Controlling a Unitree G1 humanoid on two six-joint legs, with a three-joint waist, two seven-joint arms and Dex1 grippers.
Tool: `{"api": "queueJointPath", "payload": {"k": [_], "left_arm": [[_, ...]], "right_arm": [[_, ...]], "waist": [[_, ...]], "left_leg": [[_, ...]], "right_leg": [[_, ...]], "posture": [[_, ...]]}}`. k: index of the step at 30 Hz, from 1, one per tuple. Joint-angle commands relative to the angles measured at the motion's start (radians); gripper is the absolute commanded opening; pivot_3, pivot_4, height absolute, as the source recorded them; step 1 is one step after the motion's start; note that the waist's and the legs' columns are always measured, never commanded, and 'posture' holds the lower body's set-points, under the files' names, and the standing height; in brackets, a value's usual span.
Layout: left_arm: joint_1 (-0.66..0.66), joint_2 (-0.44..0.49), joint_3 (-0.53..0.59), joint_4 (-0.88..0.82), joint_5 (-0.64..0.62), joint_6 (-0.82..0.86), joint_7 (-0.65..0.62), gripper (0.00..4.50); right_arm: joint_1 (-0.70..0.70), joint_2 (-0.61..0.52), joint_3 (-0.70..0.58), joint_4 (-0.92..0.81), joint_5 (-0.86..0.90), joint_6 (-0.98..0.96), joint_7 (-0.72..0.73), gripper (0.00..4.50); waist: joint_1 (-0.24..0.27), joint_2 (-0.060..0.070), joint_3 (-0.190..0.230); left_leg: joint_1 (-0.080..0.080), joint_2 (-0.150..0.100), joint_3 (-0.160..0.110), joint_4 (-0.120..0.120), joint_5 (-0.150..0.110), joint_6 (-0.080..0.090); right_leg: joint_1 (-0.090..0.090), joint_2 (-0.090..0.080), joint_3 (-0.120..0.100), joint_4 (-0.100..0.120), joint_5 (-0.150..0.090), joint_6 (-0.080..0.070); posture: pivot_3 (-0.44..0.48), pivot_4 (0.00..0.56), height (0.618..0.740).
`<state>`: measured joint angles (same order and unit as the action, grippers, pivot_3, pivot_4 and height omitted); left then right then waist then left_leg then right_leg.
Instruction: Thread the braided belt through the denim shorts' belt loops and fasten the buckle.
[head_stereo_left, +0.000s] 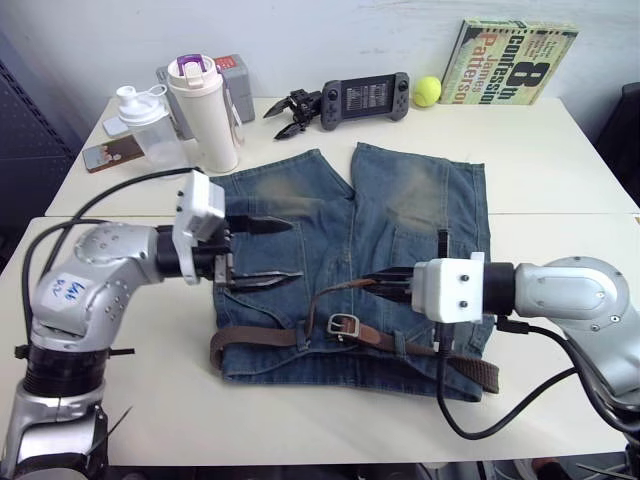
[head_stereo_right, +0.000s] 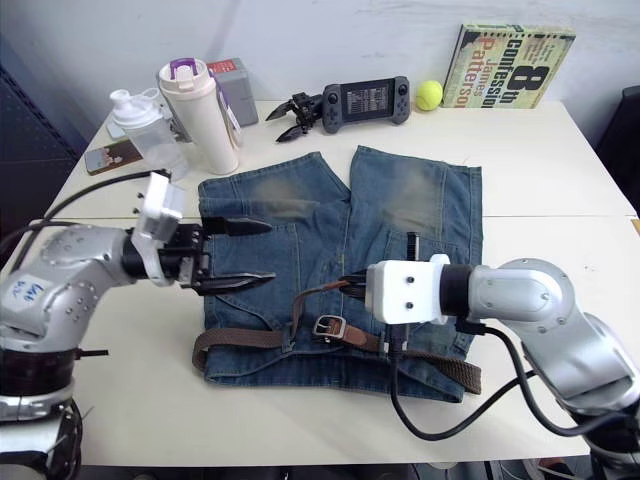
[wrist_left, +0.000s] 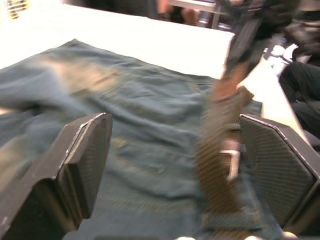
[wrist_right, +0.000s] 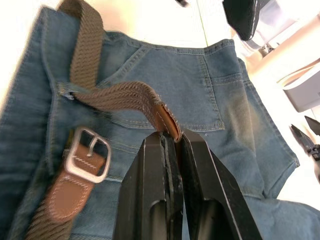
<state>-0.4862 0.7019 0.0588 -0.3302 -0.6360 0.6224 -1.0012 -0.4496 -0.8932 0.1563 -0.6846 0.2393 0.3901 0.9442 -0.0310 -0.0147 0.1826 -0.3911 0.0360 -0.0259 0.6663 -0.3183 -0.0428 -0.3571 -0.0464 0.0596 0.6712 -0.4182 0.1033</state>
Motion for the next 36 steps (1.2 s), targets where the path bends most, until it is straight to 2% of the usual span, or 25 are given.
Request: {"api": "queueJointPath", "payload": {"k": [1,3,6,11,14,18,21,22,23,34,36], "left_arm": [[0.04,-0.019,-0.021,-0.097,0.055,-0.077,0.045,4.47],[0.053,-0.037,-0.025,-0.116,0.054,-0.072,0.077,4.47],[0.075,-0.014,-0.082,-0.098,0.164,-0.154,0.074,4.47],[0.092,-0.007,-0.111,-0.079,0.221,-0.186,0.077,4.47],[0.093,-0.01,-0.115,-0.06,0.245,-0.196,0.085,3.65],[0.088,-0.028,-0.117,-0.057,0.255,-0.195,0.102,2.1],[0.094,-0.029,-0.117,-0.067,0.251,-0.183,0.103,0.78],[0.096,-0.028,-0.117,-0.07,0.249,-0.181,0.102,0.2],[0.1,-0.027,-0.116,-0.074,0.248,-0.18,0.101,0.08],[0.114,-0.028,-0.115,-0.088,0.246,-0.156,0.114,0.08],[0.123,-0.032,-0.111,-0.094,0.238,-0.142,0.123,0.0]], "right_arm": [[-0.029,0.015,0.013,-0.006,-0.039,-0.028,-0.01,0.0],[-0.042,0.027,0.021,0.0,-0.051,-0.031,-0.014,0.0],[-0.057,0.045,0.023,-0.004,-0.052,-0.025,-0.015,0.0],[-0.071,0.063,0.022,-0.006,-0.05,-0.014,-0.015,0.0],[-0.075,0.069,0.021,-0.009,-0.05,-0.008,-0.015,0.0],[-0.081,0.079,0.023,-0.014,-0.051,0.002,-0.018,0.0],[-0.082,0.084,0.024,-0.018,-0.053,0.008,-0.02,0.0],[-0.082,0.085,0.024,-0.018,-0.054,0.009,-0.02,0.0],[-0.083,0.085,0.025,-0.02,-0.055,0.011,-0.021,0.0],[-0.079,0.112,0.022,-0.046,-0.03,0.109,-0.04,0.0],[-0.077,0.115,0.007,-0.058,0.013,0.18,-0.039,0.84]], "waist": [[0.001,0.0,0.0],[0.002,0.0,0.0],[0.002,0.0,0.0],[0.002,0.0,0.0],[0.002,0.0,0.0],[0.002,0.0,0.0],[0.002,0.0,0.0],[0.002,0.0,0.0],[0.002,0.0,0.0],[0.002,0.0,0.0],[0.002,0.0,0.0]], "left_leg": [[0.0,0.0,0.0,0.0,0.0,0.0],[0.0,0.0,0.0,0.0,0.0,0.0],[0.0,-0.001,0.0,0.0,0.0,0.0],[0.0,-0.001,0.001,0.0,0.0,0.0],[0.0,-0.001,0.001,0.0,0.0,0.0],[0.0,-0.001,0.001,0.0,0.0,0.0],[0.0,-0.001,0.001,0.0,0.0,0.0],[0.0,-0.001,0.001,0.0,0.0,0.0],[0.0,-0.001,0.001,0.0,0.0,0.0],[0.0,-0.001,0.0,0.0,0.0,0.0],[0.0,-0.001,0.0,0.0,0.0,0.0]], "right_leg": [[0.0,0.0,0.0,0.0,0.0,0.0],[0.0,0.0,0.0,0.0,0.0,0.0],[0.0,0.0,0.0,0.0,0.0,0.0],[0.0,0.0,0.0,0.0,0.0,0.0],[0.0,0.0,0.0,0.0,0.0,0.0],[0.0,0.0,0.0,0.0,0.0,0.0],[0.0,0.0,0.0,0.0,0.0,0.0],[0.0,0.0,0.0,0.0,0.0,0.0],[0.0,0.0,0.0,0.0,0.0,0.0],[-0.001,0.0,0.0,0.001,0.0,0.0],[-0.001,0.0,0.0,0.001,0.0,0.0]], "posture": [[0.0,0.15,0.739],[0.0,0.15,0.739],[0.0,0.15,0.739],[0.0,0.15,0.739],[0.0,0.15,0.739],[0.0,0.15,0.739],[0.0,0.15,0.739],[0.0,0.15,0.739],[0.0,0.15,0.739],[0.0,0.15,0.739],[0.0,0.15,0.739]]}}
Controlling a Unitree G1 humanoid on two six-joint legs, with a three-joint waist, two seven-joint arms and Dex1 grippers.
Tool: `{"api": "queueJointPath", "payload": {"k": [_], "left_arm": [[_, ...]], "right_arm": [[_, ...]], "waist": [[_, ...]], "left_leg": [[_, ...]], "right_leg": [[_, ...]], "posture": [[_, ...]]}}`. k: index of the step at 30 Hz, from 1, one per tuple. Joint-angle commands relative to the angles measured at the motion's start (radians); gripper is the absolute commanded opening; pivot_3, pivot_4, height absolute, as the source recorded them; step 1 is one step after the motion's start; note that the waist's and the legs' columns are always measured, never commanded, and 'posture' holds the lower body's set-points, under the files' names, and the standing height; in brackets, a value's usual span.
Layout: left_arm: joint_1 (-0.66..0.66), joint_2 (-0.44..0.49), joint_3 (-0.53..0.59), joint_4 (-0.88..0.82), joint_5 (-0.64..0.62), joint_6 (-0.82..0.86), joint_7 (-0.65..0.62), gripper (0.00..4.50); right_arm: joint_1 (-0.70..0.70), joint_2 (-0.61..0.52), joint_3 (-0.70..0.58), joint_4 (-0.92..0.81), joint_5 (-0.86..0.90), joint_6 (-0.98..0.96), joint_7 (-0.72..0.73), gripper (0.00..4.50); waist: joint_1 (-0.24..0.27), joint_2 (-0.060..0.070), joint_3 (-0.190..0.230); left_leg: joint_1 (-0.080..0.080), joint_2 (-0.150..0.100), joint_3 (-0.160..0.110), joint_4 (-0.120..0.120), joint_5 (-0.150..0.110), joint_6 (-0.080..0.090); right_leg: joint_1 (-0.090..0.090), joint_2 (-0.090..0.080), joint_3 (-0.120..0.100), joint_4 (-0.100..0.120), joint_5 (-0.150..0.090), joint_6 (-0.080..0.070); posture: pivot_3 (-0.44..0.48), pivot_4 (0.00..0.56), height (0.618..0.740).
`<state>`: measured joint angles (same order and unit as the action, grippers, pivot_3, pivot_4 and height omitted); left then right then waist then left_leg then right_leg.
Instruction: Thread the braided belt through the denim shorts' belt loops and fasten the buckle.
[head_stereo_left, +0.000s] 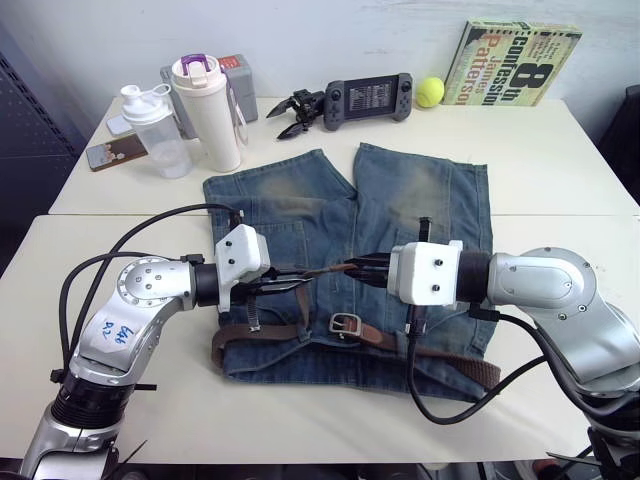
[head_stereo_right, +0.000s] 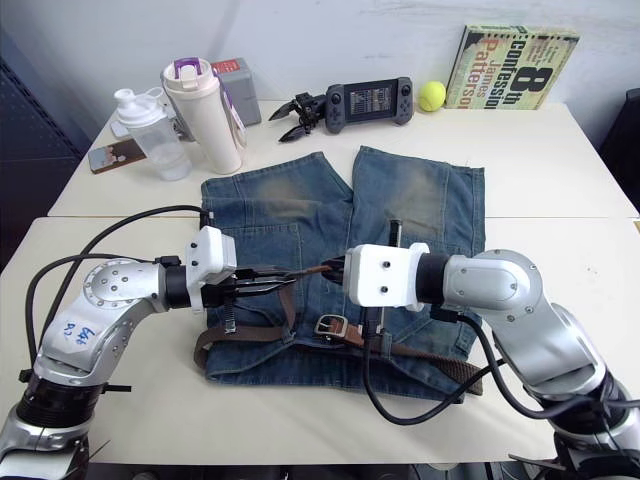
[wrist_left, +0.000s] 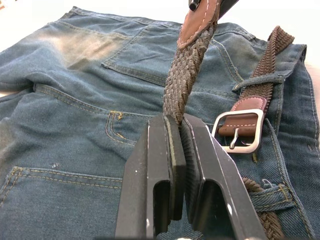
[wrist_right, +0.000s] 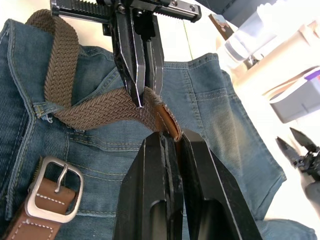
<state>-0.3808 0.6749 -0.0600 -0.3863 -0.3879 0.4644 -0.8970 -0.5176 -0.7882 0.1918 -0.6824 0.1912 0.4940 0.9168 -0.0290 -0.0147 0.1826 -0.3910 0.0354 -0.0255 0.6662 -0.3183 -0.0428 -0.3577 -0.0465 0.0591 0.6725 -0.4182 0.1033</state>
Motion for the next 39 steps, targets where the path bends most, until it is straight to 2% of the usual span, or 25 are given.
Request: {"api": "queueJointPath", "payload": {"k": [1,3,5,6,7,9,12,16,25,32,35,39], "left_arm": [[0.024,-0.005,0.01,-0.04,-0.01,0.019,0.024,0.0],[0.036,0.0,0.014,-0.039,-0.005,0.018,0.029,0.0],[0.048,0.008,0.023,-0.039,-0.006,0.025,0.031,0.0],[0.052,0.011,0.03,-0.04,-0.012,0.032,0.033,0.0],[0.053,0.012,0.038,-0.042,-0.022,0.044,0.034,0.0],[0.045,0.017,0.046,-0.038,-0.027,0.055,0.036,0.0],[0.027,0.019,0.054,-0.023,-0.027,0.076,0.045,0.0],[0.011,0.038,0.034,-0.032,-0.009,0.155,0.076,0.0],[0.024,0.079,0.004,-0.101,0.0,0.314,0.131,0.0],[-0.009,0.091,0.028,-0.084,-0.015,0.337,0.126,0.0],[-0.013,0.093,0.023,-0.075,-0.011,0.331,0.122,0.0],[-0.012,0.092,0.02,-0.078,-0.01,0.33,0.123,0.0]], "right_arm": [[-0.007,0.012,-0.038,-0.067,0.077,0.102,-0.016,1.08],[0.003,0.021,-0.066,-0.082,0.096,0.141,-0.044,1.81],[0.038,0.013,-0.119,-0.105,0.106,0.202,-0.084,2.8],[0.06,0.002,-0.145,-0.116,0.114,0.231,-0.095,3.15],[0.102,-0.02,-0.169,-0.137,0.122,0.25,-0.091,3.68],[0.195,-0.04,-0.195,-0.196,0.144,0.288,-0.093,4.49],[0.332,-0.045,-0.16,-0.287,0.143,0.321,-0.133,4.49],[0.451,-0.022,-0.041,-0.332,0.055,0.313,-0.248,4.49],[0.488,0.007,0.178,-0.298,-0.195,0.313,-0.474,4.49],[0.497,0.08,0.196,-0.275,-0.27,0.363,-0.551,4.49],[0.502,0.088,0.222,-0.262,-0.291,0.364,-0.555,3.64],[0.506,0.11,0.226,-0.252,-0.284,0.397,-0.546,1.73]], "waist": [[0.0,0.0,0.0],[0.0,0.0,0.0],[0.0,0.0,0.0],[0.001,0.0,0.0],[0.003,0.0,0.0],[0.006,0.0,0.0],[0.004,0.0,0.0],[-0.001,0.0,0.0],[0.001,0.0,0.0],[0.001,0.0,0.0],[0.001,0.0,0.0],[0.001,0.0,0.0]], "left_leg": [[0.0,0.0,0.0,0.0,0.0,0.0],[0.0,0.0,0.0,0.0,0.0,0.0],[0.0,0.0,0.0,0.0,0.0,0.0],[0.0,0.0,0.0,0.0,0.0,0.0],[0.0,0.0,-0.001,0.0,0.0,0.0],[0.0,-0.001,-0.002,0.0,0.0,0.0],[0.0,-0.002,-0.002,0.0,0.0,0.0],[0.0,-0.002,-0.002,0.0,0.0,0.0],[0.0,-0.002,-0.002,-0.001,0.0,-0.001],[0.0,-0.003,-0.003,-0.001,0.001,-0.001],[0.0,-0.003,-0.003,-0.001,0.001,-0.001],[0.0,-0.003,-0.003,-0.001,0.001,-0.001]], "right_leg": [[0.0,0.0,0.0,0.0,0.0,0.0],[0.0,0.0,0.0,0.0,0.0,0.0],[0.0,0.0,0.0,0.0,0.0,0.0],[0.0,0.0,0.0,0.001,0.0,0.0],[0.0,0.0,0.0,0.0,0.0,0.0],[0.0,0.0,0.0,0.0,0.0,0.0],[0.001,0.0,0.001,0.0,0.0,0.0],[0.001,0.001,0.001,-0.001,0.0,0.0],[0.0,0.002,0.001,0.0,0.0,0.0],[0.0,0.002,0.001,0.0,0.0,0.0],[0.0,0.002,0.001,0.0,0.0,0.0],[0.0,0.002,0.001,0.0,0.0,0.0]], "posture": [[0.0,0.15,0.739],[0.0,0.15,0.739],[0.0,0.15,0.739],[0.0,0.15,0.739],[0.0,0.15,0.739],[0.0,0.15,0.739],[0.0,0.15,0.739],[0.0,0.15,0.739],[0.0,0.15,0.739],[0.0,0.15,0.739],[0.0,0.15,0.739],[0.0,0.15,0.739]]}}
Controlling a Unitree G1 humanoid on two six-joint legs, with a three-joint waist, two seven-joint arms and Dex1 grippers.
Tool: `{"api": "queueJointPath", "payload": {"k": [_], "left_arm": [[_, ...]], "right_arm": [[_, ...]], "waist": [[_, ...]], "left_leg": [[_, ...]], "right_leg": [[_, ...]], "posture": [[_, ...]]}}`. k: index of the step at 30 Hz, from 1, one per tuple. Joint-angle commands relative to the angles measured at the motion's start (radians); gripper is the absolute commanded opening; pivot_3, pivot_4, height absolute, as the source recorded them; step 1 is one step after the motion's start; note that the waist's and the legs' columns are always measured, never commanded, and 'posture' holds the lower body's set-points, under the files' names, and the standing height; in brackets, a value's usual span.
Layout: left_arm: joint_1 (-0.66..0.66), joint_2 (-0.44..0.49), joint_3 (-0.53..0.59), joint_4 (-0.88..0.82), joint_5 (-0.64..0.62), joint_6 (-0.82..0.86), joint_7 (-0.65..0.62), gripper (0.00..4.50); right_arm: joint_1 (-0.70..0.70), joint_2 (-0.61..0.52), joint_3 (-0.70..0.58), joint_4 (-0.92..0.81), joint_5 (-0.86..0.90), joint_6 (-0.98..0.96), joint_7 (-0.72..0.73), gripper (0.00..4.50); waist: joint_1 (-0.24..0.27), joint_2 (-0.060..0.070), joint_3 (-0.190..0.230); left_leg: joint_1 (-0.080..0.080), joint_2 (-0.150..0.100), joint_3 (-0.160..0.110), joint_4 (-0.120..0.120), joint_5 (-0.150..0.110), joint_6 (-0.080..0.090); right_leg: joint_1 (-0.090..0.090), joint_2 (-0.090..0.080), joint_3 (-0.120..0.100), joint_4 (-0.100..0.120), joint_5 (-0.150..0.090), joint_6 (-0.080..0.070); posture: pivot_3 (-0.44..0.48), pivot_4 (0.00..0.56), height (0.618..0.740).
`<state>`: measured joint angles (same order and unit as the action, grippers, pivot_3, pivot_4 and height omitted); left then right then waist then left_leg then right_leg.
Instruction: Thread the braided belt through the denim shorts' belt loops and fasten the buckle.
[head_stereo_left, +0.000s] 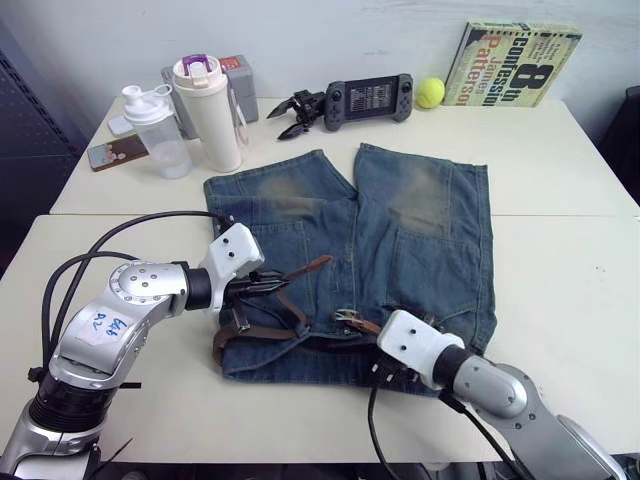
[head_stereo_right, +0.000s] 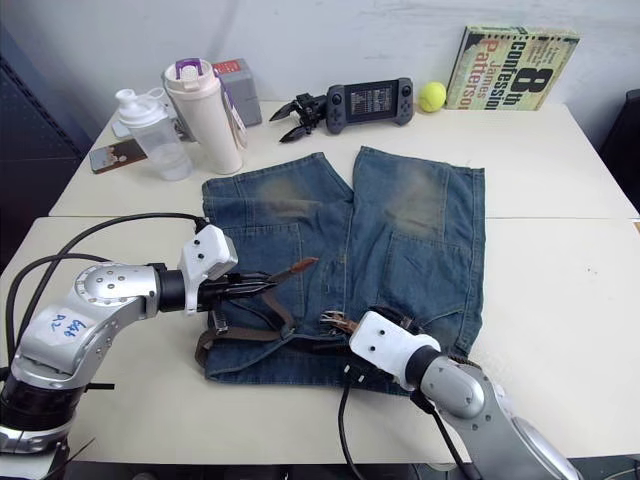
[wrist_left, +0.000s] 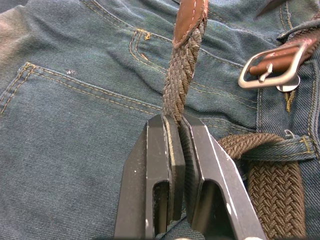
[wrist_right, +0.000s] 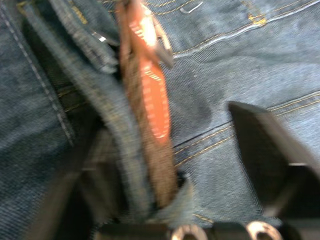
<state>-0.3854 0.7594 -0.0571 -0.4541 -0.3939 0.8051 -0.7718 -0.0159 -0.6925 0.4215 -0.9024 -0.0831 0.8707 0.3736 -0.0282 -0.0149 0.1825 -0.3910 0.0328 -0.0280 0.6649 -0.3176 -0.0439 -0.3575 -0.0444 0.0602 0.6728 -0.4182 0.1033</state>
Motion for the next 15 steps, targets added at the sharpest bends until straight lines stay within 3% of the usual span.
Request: {"api": "queueJointPath", "payload": {"k": [1,4,8,11,15], "left_arm": [[-0.007,0.007,0.017,-0.011,-0.005,-0.01,-0.002,0.0],[0.001,0.017,0.007,-0.017,0.007,-0.023,-0.008,0.0],[0.03,0.058,-0.013,-0.039,0.01,-0.074,-0.074,0.0],[0.074,0.14,-0.032,-0.049,0.015,-0.172,-0.202,0.0],[0.08,0.191,-0.041,-0.006,0.036,-0.261,-0.276,0.0]], "right_arm": [[0.004,0.017,-0.002,-0.031,-0.008,0.025,0.0,1.28],[-0.033,0.055,-0.015,-0.028,0.017,0.063,0.013,0.01],[-0.117,0.134,-0.075,-0.032,0.077,0.148,0.036,0.01],[-0.172,0.198,-0.127,-0.04,0.131,0.235,0.044,0.01],[-0.196,0.226,-0.147,-0.046,0.163,0.313,0.036,0.01]], "waist": [[0.0,0.0,0.0],[0.0,0.0,0.0],[-0.005,0.0,0.0],[-0.007,0.0,0.0],[-0.001,0.0,0.0]], "left_leg": [[0.0,0.0,0.0,0.0,0.0,0.0],[0.0,0.0,0.0,0.0,0.0,0.0],[0.0,0.0,0.0,0.0,0.0,0.0],[0.0,0.001,0.0,-0.001,0.0,-0.001],[0.0,0.0,0.0,-0.002,0.001,-0.001]], "right_leg": [[0.0,0.0,0.0,0.0,0.0,0.0],[0.0,0.0,0.0,0.0,0.0,0.0],[-0.001,0.0,0.0,0.0,0.0,0.0],[-0.002,0.0,0.0,0.002,0.0,0.0],[-0.002,-0.001,0.0,0.001,0.0,0.0]], "posture": [[0.0,0.15,0.739],[0.0,0.15,0.739],[0.0,0.15,0.739],[0.0,0.15,0.739],[0.0,0.15,0.739]]}}
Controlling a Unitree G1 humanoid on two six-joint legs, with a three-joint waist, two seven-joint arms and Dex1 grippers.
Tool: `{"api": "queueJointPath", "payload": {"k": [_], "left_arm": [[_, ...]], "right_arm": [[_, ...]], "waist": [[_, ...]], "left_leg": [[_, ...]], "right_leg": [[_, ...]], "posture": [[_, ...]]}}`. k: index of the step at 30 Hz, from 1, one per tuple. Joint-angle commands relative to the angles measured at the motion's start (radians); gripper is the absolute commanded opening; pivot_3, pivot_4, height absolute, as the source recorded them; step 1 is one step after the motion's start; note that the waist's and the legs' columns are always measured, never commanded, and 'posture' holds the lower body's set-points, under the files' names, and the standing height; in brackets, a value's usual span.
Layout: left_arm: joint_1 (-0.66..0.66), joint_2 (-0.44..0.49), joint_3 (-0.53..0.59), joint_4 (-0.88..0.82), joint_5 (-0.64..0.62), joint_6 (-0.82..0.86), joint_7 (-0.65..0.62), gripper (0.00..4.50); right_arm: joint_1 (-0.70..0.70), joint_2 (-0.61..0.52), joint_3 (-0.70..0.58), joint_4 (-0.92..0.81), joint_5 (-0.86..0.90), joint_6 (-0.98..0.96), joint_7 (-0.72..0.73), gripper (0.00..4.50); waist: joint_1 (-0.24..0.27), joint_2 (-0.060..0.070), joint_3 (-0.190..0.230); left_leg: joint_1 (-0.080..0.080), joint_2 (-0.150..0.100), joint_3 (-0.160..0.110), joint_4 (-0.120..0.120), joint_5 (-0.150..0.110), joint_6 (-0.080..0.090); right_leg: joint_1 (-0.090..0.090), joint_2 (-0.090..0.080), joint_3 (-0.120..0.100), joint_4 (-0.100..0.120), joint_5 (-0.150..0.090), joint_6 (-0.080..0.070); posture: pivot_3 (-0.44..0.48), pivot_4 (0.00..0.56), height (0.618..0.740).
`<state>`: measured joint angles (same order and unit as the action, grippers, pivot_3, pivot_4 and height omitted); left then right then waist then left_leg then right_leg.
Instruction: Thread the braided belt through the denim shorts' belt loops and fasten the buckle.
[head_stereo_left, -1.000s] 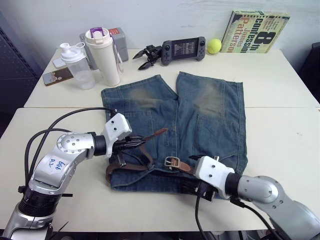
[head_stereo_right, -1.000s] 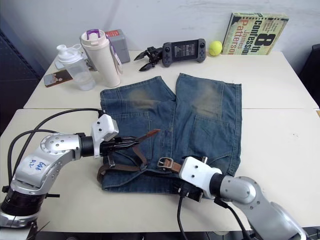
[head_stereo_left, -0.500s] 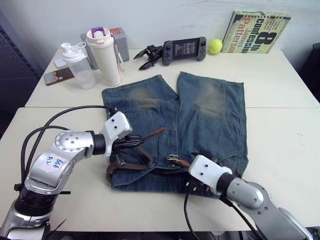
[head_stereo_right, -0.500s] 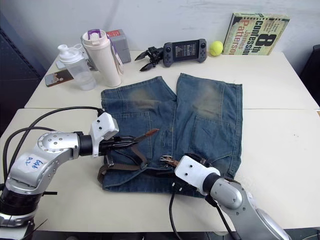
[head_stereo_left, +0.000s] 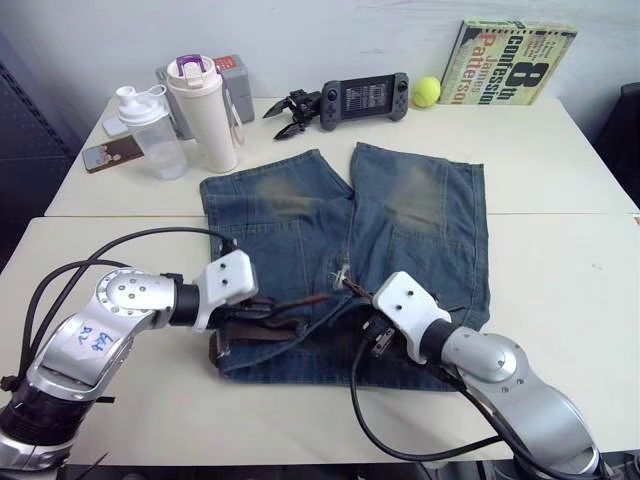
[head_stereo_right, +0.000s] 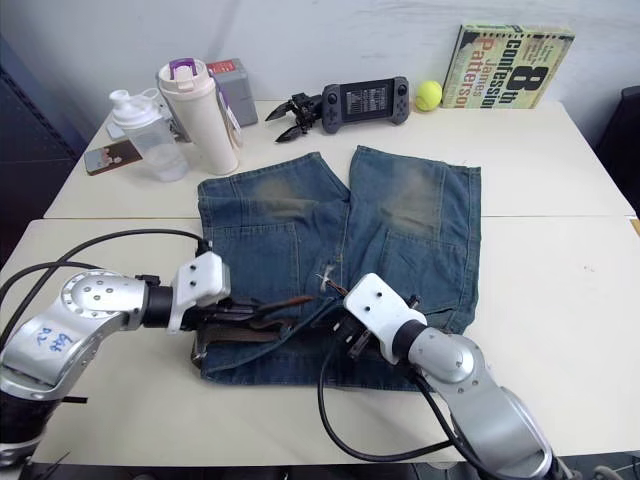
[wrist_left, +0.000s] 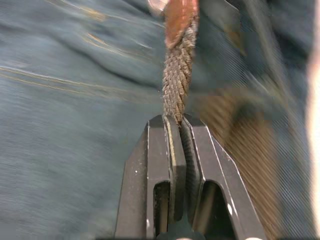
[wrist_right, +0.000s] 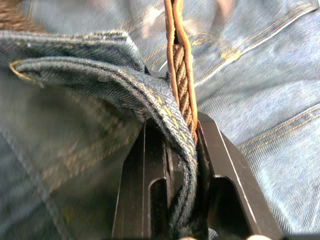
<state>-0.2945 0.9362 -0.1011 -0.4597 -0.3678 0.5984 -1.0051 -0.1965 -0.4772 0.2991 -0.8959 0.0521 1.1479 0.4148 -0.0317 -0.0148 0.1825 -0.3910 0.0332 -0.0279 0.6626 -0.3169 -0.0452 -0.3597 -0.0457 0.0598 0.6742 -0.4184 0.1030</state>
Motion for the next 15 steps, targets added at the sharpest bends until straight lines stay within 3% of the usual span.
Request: {"api": "queueJointPath", "payload": {"k": [1,15], "left_arm": [[-0.017,0.013,0.003,0.01,0.01,-0.059,-0.047,0.0],[-0.107,-0.097,-0.086,0.023,0.107,0.159,0.137,0.0]], "right_arm": [[-0.019,0.01,-0.025,-0.053,0.032,0.047,-0.008,0.01],[-0.065,0.008,0.007,-0.081,0.069,0.096,-0.06,0.01]], "waist": [[0.004,0.0,0.0],[0.0,0.0,0.0]], "left_leg": [[0.0,-0.001,-0.001,0.0,0.0,0.0],[0.0,-0.002,-0.001,0.001,0.0,0.001]], "right_leg": [[0.0,0.0,0.0,0.0,0.0,0.0],[0.0,0.001,0.0,0.004,0.0,0.0]], "posture": [[0.0,0.15,0.739],[0.0,0.15,0.739]]}}
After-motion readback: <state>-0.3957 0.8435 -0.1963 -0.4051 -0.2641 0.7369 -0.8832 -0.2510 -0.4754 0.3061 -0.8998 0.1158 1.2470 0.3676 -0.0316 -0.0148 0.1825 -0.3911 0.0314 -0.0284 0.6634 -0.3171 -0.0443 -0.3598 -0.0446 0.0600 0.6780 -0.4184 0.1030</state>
